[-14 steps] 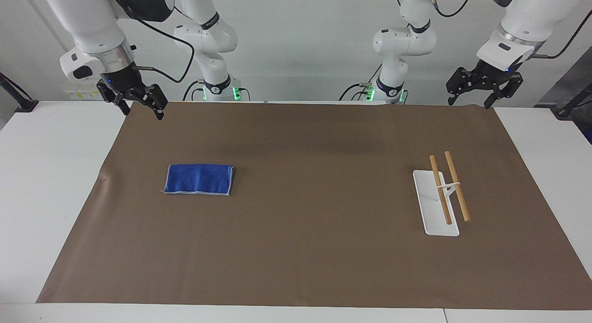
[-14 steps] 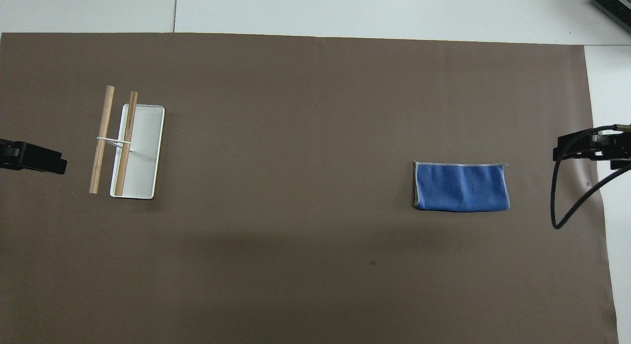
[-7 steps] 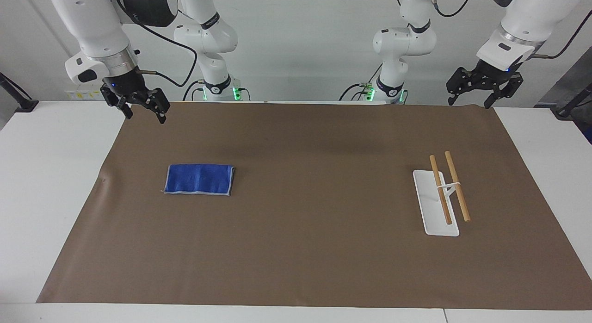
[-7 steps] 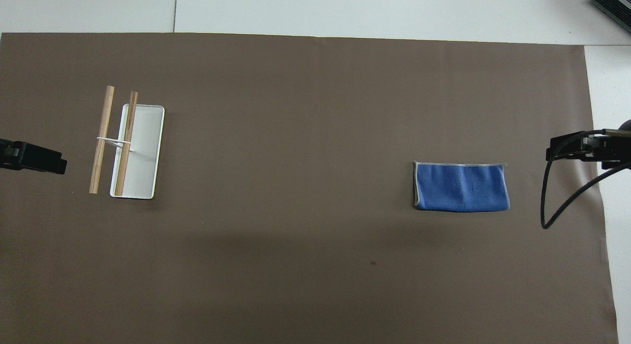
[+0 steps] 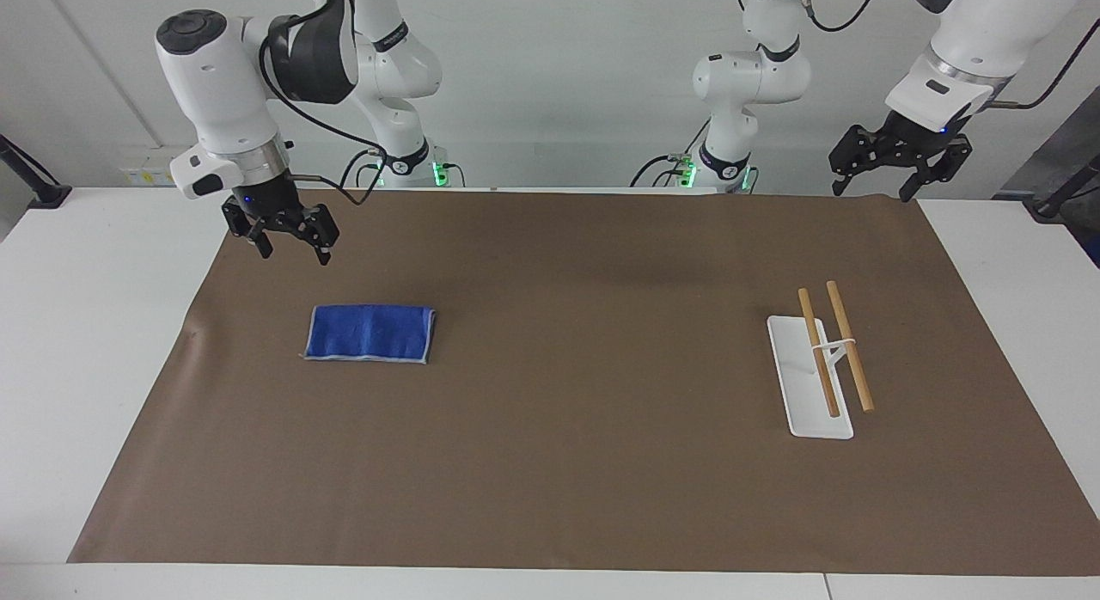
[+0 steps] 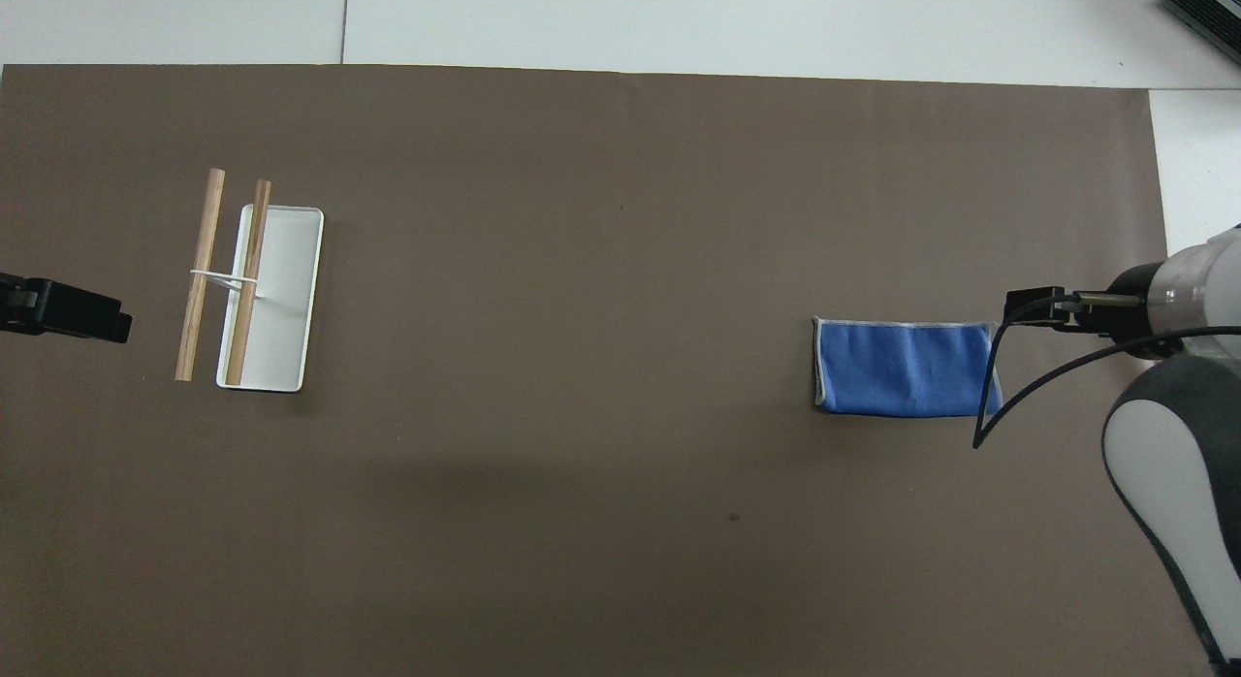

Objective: Right arm passes towel to left arm to hang
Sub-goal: 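Reach the right gripper down and grasp the blue towel's near edge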

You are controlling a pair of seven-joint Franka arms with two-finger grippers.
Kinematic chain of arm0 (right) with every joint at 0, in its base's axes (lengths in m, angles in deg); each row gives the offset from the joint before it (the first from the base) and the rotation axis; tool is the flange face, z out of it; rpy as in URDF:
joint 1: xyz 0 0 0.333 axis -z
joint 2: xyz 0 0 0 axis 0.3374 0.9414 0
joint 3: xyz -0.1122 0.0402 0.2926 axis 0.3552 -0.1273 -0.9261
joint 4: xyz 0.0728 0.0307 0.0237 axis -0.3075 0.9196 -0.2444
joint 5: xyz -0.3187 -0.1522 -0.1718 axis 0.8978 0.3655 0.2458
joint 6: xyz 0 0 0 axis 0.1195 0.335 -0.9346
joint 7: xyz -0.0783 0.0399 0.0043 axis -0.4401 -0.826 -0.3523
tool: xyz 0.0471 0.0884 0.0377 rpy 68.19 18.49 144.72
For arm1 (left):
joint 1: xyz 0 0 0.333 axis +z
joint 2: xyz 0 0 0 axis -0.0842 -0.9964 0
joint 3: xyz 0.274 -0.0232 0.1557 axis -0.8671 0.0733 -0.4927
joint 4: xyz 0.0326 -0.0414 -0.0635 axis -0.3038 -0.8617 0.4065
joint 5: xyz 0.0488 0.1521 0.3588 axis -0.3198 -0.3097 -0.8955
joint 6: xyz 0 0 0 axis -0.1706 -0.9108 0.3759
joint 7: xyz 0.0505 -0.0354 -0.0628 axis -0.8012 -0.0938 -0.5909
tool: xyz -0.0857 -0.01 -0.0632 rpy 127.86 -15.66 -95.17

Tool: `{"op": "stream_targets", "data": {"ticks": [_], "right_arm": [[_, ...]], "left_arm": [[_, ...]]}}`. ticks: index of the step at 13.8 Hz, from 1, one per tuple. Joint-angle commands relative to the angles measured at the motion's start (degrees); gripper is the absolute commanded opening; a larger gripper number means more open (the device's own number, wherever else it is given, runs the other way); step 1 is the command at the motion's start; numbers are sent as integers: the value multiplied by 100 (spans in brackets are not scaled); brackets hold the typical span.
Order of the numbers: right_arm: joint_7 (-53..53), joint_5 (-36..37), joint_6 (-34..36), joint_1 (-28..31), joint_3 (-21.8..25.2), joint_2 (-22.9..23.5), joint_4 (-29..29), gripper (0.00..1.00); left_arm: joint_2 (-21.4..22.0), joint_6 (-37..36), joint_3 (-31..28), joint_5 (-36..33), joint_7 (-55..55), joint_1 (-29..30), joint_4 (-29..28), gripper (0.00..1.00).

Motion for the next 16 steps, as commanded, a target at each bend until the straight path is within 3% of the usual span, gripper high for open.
{"op": "stream_targets", "data": {"ticks": [1,4,7,16], "right_arm": [[30,-75,-611,-9,-17,183,442,100],[56,-75,-1551,-9,-26,726,891,100],[118,-75,-2177,-255,-17,1237,936,100],[434,-312,-2846,-317,-35,1467,1515,100]], "left_arm": [[117,-29,-13,-116,15,-12,-112,100],[117,-29,-13,-116,23,-12,-112,100],[117,-29,-13,-116,15,-12,-112,100],[117,-29,-13,-116,23,-12,-112,100]]}}
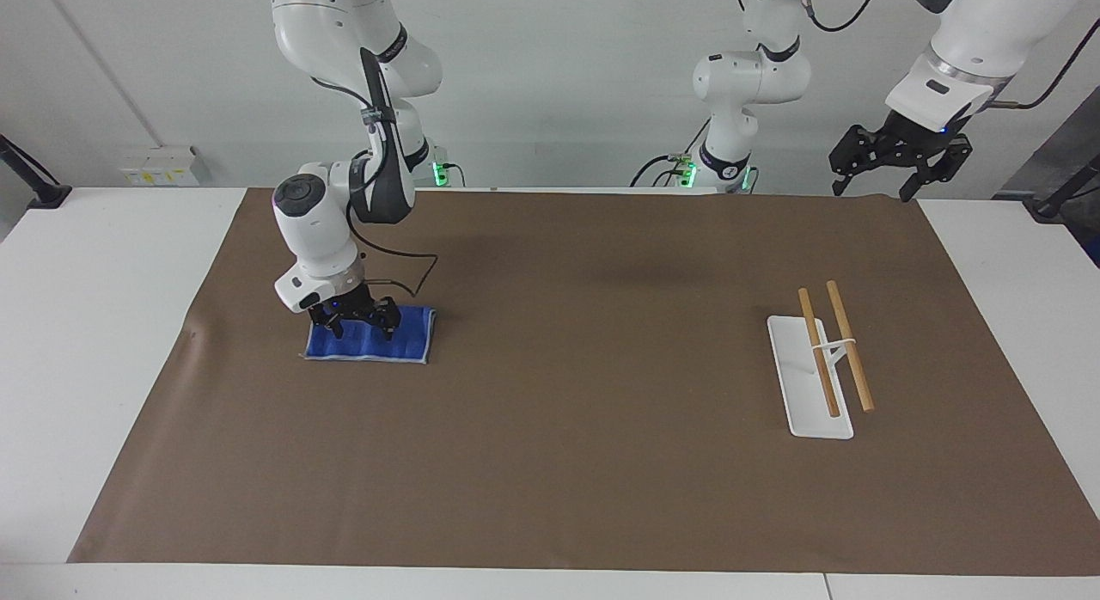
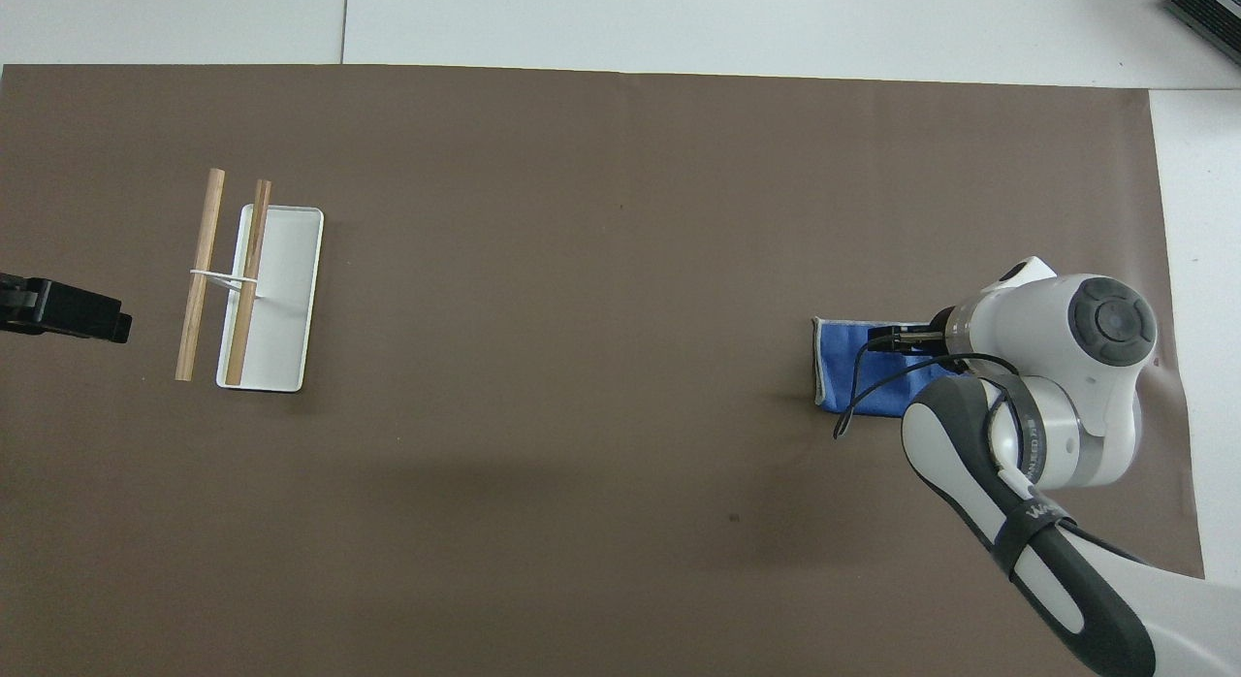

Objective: Right arm passes towel to left arm to hang
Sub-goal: 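Reach the right gripper down and grasp the blue towel's near edge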

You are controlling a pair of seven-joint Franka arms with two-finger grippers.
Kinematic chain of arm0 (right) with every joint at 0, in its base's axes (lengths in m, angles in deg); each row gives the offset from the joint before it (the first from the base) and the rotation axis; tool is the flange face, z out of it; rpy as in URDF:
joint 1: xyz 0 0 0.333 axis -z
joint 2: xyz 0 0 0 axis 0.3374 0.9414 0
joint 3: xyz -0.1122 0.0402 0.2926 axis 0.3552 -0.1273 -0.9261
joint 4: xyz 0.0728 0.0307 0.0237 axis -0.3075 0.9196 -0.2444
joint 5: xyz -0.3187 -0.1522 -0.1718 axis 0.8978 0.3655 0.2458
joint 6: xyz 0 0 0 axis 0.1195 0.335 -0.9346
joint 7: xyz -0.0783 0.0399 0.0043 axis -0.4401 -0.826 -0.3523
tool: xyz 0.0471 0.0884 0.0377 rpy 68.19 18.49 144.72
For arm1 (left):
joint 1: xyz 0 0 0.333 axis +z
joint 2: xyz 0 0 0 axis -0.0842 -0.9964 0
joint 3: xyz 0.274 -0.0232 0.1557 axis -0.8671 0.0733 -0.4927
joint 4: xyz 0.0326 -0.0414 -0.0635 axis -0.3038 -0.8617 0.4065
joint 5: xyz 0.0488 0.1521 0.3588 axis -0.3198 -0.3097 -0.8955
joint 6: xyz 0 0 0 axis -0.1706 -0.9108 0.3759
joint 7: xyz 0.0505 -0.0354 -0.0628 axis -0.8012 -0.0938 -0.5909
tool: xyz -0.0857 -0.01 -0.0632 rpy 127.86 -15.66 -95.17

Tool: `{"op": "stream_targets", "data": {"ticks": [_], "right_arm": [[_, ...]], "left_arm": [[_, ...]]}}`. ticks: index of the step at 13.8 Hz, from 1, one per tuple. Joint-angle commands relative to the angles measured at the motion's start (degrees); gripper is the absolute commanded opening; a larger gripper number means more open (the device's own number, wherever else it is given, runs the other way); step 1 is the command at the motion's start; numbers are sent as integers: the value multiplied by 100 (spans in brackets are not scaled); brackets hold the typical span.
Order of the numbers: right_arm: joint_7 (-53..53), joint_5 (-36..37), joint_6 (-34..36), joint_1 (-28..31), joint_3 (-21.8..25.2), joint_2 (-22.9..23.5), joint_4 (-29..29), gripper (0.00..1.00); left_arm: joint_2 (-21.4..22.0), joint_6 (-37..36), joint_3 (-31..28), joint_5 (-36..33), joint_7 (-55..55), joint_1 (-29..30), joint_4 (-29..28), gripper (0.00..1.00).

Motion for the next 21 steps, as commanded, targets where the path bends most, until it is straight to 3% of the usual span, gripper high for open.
{"op": "stream_targets", "data": {"ticks": [1,4,5,6,9,10,12,14,16,19,21], "right_arm": [[228,-189,-281,25,-31,-18,205,100],[202,-198,-633,-98,-31,26,399,100],[201,-198,-634,-98,-31,34,399,93],[193,-198,-634,-115,-31,52,399,75],[175,-198,-634,-116,-31,52,390,34],[175,-198,-634,-116,-31,52,390,26],[184,-198,-634,-116,-31,52,390,25],[166,-207,-634,-116,-31,61,390,0],[131,-207,-564,-116,-31,61,277,0],[534,-242,181,-116,-206,34,-371,0],[561,-775,525,-116,-312,35,-821,0]], "left_arm": [[117,-29,-13,-115,23,-12,-112,100],[117,-29,-13,-115,15,-12,-112,100],[117,-29,-13,-115,15,-12,-112,100],[117,-29,-13,-115,15,-12,-112,100],[117,-29,-13,-115,23,-12,-112,100],[117,-29,-13,-115,23,-12,-112,100],[117,-29,-13,-115,15,-12,-112,100],[117,-29,-13,-115,23,-12,-112,100],[117,-29,-13,-115,23,-12,-112,100],[117,-29,-13,-115,15,-12,-112,100],[117,-29,-13,-115,15,-12,-112,100]]}}
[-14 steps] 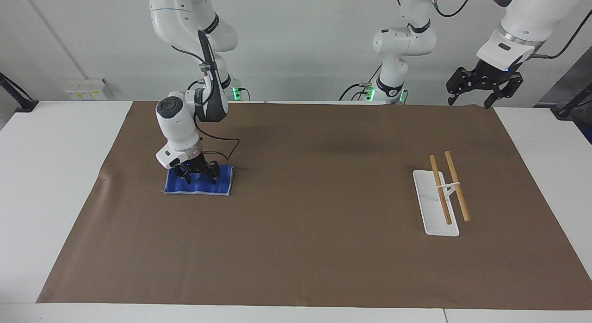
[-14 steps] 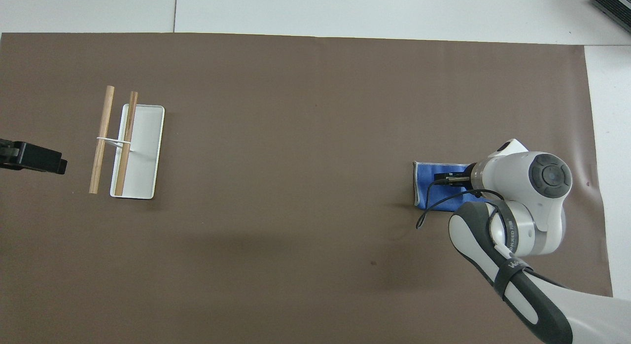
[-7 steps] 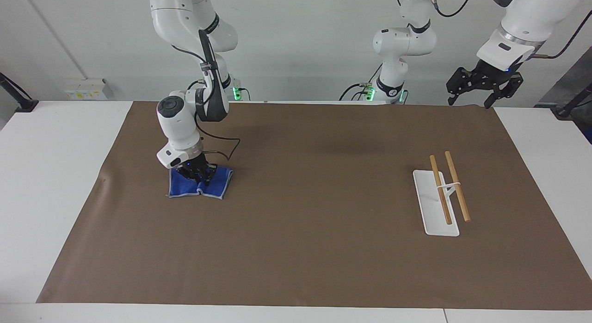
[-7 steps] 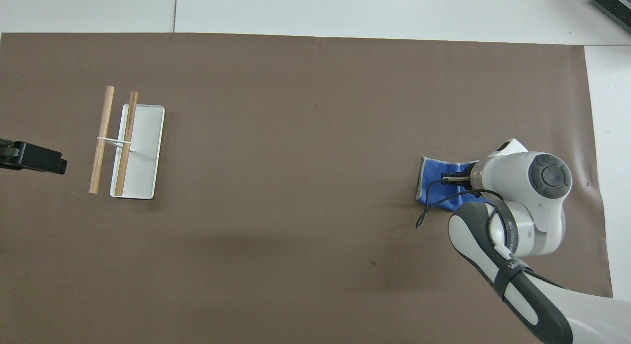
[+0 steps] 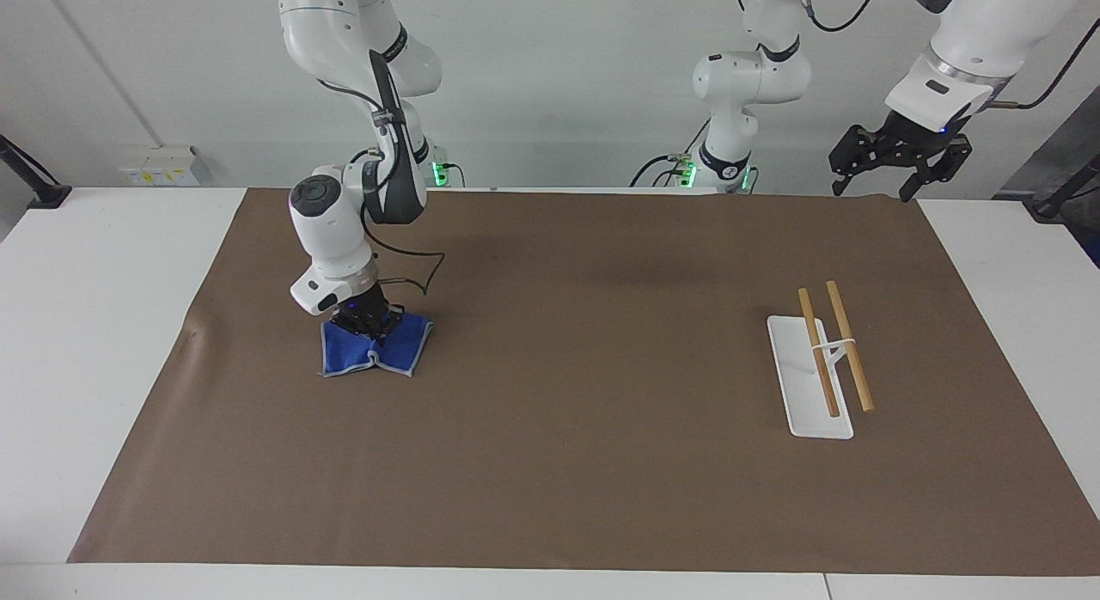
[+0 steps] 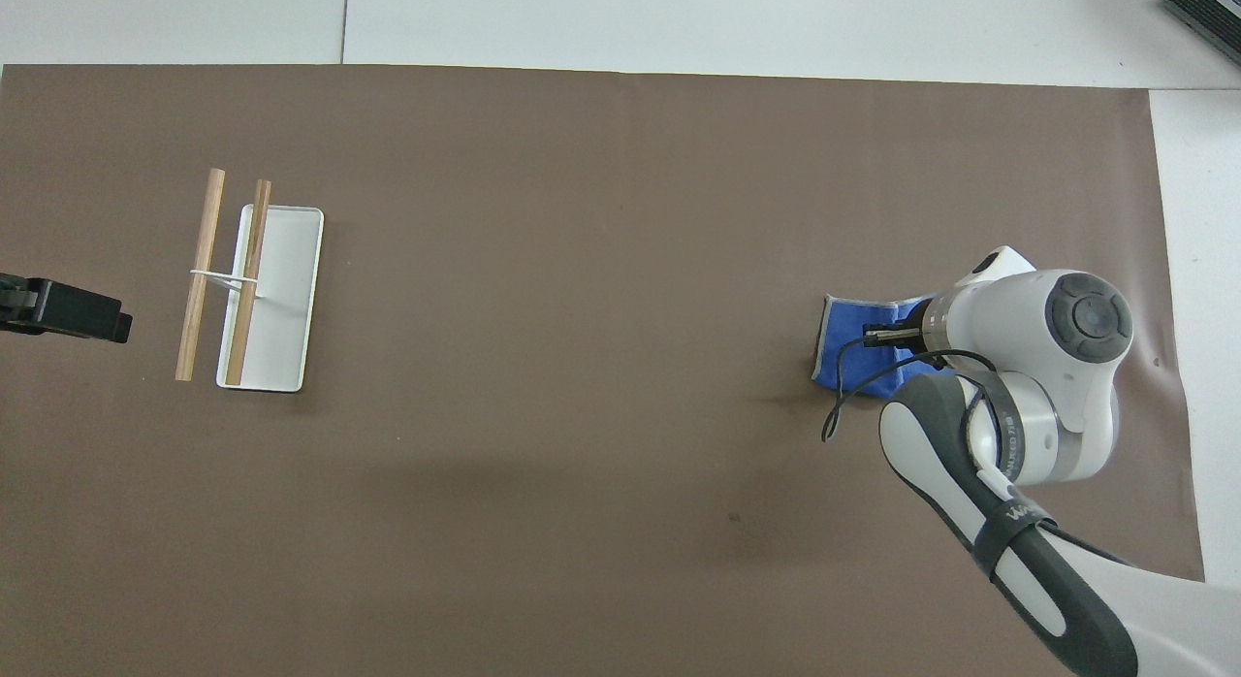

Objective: Right arm passes towel to left arm to hang
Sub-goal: 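Lift the towel with the right gripper while the left gripper approaches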

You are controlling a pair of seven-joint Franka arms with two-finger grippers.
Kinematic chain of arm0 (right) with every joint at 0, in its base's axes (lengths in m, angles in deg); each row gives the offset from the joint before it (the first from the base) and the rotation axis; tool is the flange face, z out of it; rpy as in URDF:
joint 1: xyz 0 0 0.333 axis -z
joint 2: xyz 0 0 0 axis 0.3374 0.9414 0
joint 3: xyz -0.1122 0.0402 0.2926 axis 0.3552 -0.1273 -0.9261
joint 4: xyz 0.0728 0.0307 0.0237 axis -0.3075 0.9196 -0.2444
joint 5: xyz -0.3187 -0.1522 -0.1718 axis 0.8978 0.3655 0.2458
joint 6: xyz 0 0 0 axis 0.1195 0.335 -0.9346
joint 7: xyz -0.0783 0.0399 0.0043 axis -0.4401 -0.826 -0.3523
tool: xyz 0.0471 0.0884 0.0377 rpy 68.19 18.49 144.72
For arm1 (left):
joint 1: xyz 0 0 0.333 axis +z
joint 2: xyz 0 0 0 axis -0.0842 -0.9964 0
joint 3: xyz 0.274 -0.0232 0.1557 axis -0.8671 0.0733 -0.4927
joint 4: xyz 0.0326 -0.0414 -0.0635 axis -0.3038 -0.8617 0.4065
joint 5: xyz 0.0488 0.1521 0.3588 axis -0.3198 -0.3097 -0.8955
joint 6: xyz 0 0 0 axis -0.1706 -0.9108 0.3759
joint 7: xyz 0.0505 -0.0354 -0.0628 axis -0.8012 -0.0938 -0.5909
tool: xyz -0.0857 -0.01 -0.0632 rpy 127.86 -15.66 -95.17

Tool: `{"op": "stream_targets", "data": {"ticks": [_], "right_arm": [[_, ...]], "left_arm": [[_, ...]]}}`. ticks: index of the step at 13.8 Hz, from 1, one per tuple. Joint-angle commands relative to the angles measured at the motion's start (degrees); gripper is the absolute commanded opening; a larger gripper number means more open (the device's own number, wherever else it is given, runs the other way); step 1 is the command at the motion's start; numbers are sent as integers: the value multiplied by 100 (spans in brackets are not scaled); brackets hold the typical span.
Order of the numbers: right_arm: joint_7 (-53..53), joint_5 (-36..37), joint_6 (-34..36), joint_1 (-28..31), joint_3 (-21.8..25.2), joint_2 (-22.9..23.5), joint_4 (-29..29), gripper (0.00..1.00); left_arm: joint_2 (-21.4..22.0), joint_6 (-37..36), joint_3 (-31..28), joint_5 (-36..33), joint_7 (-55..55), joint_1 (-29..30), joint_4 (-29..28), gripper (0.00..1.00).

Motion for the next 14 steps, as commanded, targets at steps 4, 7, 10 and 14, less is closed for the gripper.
{"op": "stream_targets", "data": {"ticks": [4,7,10,14], "right_arm": [[641,-1550,1211,36,-201,13,-1363,0],[1563,-2795,1669,106,-201,-13,-1699,0],[1995,-4237,1985,159,-193,-136,-1708,0],[2084,-5337,2644,159,-193,-303,-1621,0]], "left_arm": [[117,-29,-13,-115,23,-12,-112,100],[117,-29,-13,-115,14,-12,-112,100],[117,-29,-13,-115,14,-12,-112,100],[117,-29,-13,-115,23,-12,-112,100]]}}
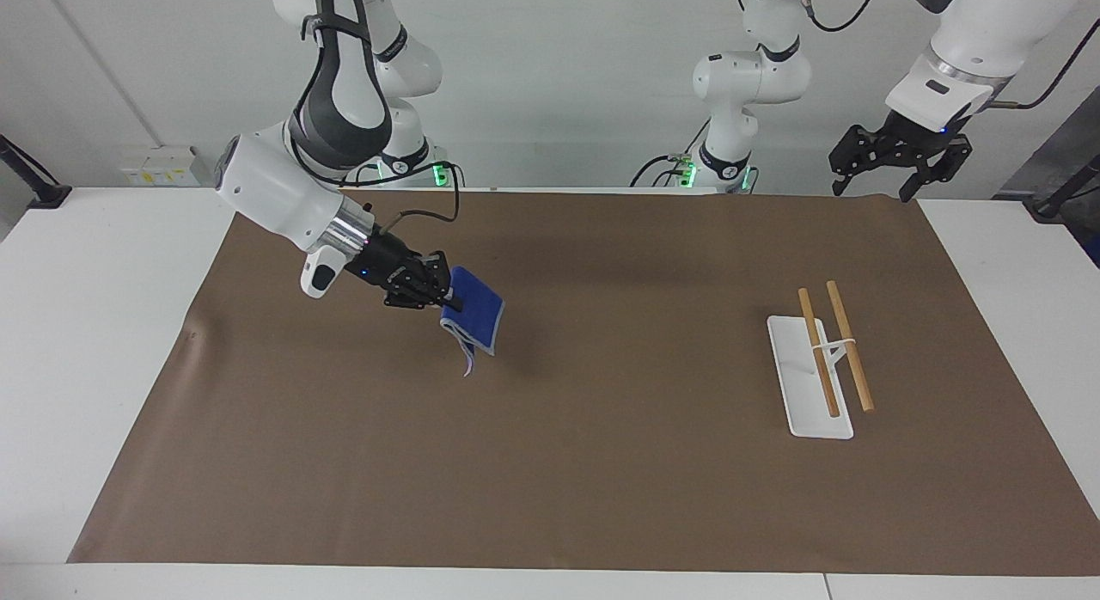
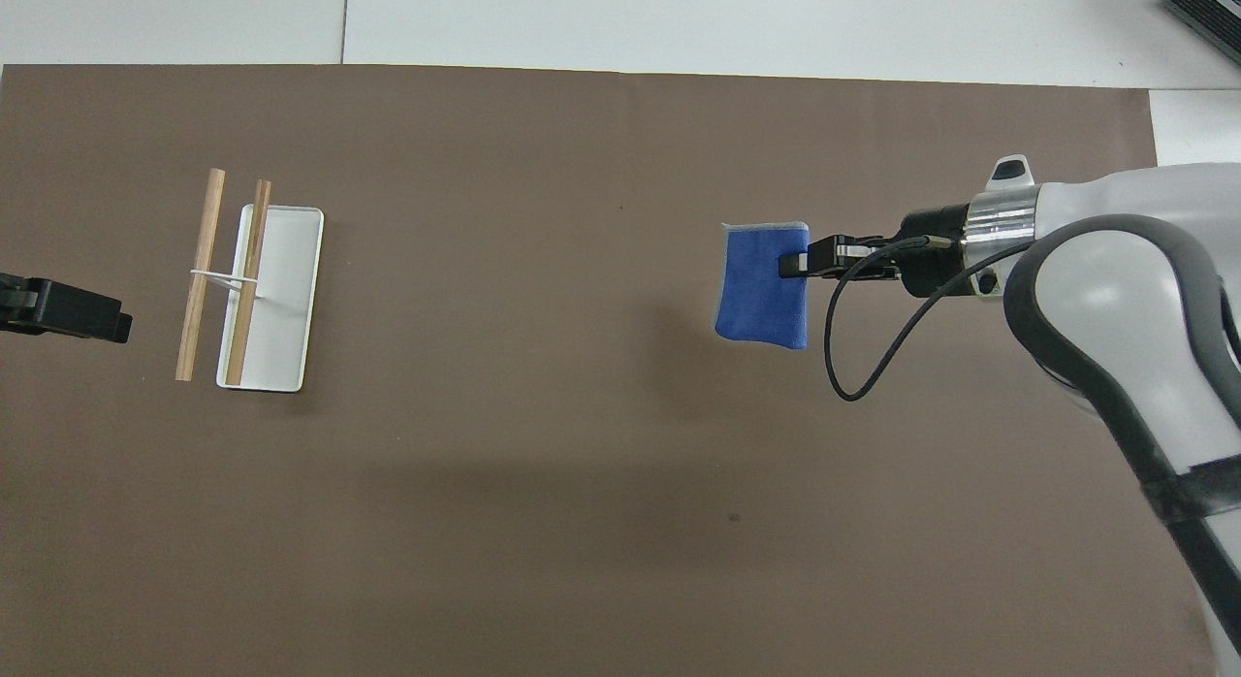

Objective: Right arm passes towel to left arm to hang
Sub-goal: 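Lift the towel with the right gripper while the left gripper approaches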

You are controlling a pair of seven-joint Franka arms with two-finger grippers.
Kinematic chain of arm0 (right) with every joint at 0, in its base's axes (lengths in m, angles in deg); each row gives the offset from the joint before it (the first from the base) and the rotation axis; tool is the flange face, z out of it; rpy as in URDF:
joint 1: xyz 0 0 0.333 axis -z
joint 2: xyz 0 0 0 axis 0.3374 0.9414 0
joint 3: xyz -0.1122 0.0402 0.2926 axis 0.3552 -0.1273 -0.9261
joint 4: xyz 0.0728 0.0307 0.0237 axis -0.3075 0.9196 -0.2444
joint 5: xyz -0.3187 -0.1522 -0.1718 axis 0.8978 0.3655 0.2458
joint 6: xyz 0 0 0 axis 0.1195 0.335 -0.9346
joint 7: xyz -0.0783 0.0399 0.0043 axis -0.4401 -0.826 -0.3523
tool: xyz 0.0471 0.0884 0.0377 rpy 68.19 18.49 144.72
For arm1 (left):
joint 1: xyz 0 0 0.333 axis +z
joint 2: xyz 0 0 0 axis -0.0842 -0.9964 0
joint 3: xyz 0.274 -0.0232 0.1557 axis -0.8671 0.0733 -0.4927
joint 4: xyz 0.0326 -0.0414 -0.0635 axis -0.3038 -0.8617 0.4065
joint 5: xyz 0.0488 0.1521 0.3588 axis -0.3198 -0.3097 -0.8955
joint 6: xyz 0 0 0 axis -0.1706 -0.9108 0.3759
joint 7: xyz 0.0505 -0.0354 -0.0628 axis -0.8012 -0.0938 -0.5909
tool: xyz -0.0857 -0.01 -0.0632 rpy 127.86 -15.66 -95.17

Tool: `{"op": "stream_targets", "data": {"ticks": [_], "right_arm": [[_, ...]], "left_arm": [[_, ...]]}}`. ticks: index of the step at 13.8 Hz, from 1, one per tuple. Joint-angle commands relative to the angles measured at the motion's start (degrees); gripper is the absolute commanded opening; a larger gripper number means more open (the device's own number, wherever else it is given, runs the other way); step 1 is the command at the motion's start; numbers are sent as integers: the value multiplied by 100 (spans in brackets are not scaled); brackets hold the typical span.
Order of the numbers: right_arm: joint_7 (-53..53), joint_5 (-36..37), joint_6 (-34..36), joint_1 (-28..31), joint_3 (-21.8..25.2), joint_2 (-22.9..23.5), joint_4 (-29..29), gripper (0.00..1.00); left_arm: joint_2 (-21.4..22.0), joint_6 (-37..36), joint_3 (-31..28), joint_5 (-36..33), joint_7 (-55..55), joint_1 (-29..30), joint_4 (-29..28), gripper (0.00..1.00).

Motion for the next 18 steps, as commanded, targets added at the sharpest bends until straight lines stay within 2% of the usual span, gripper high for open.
{"op": "stream_targets", "data": {"ticks": [1,4,7,13,18], "right_arm": [[140,-808,291,71,-33,-161,119,0],[123,-1556,537,-17,-42,-232,171,0],[105,-2338,485,-157,-42,-372,435,0],[114,-3315,379,-341,-51,-399,540,0],[158,-4106,178,-640,-51,-461,804,0]], "left_arm": [[117,-29,-13,-115,15,-12,-112,100],[152,-100,-4,-115,15,-65,-147,100],[117,101,101,-54,-116,-152,-94,100],[204,1120,259,1245,-2897,-477,-498,100],[406,2315,260,1879,-5349,-1179,-1104,100]]}}
